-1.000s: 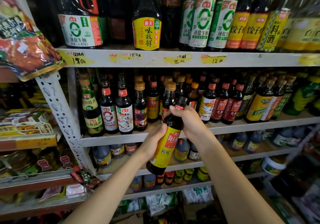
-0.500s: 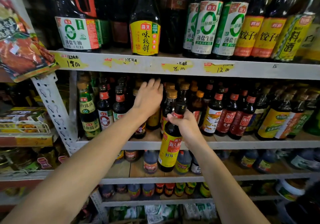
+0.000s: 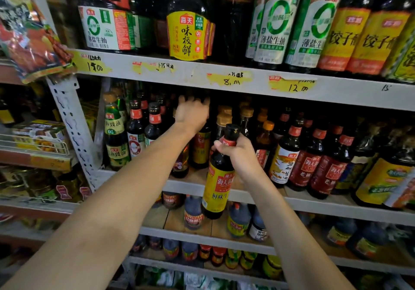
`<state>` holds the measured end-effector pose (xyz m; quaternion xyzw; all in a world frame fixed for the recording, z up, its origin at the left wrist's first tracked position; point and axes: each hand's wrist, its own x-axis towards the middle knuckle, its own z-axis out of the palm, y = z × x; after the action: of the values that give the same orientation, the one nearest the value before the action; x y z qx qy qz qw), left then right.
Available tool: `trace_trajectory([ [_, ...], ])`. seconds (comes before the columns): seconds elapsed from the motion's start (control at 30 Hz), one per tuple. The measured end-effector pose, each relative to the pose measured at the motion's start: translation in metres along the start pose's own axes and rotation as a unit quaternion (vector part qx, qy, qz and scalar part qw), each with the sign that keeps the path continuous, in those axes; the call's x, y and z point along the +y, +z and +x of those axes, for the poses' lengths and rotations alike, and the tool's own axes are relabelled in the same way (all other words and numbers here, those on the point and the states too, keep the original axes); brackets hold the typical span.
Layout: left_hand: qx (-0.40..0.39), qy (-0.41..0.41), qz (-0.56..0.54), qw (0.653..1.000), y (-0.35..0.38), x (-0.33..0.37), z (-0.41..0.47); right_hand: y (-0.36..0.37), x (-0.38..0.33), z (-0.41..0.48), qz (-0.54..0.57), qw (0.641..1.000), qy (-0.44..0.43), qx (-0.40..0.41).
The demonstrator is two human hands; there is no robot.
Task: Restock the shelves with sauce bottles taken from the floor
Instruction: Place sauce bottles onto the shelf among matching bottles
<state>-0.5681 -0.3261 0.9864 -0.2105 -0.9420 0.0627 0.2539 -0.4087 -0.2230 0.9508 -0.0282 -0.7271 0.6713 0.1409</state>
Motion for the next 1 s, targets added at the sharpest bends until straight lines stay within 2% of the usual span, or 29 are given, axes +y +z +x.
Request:
trace_trajectory([
  [0.43,0.053,-0.065,0.007,0.996,0.006,0.017,0.0,-0.012,0.006,0.007,-0.02,1.0,-0.001,0.004],
  [1.0,0.122,-0.036,0.037,0.991,0.016,0.009,-0.009,0.0,0.018,0.006,-0.015,1.0,0.009,0.008],
])
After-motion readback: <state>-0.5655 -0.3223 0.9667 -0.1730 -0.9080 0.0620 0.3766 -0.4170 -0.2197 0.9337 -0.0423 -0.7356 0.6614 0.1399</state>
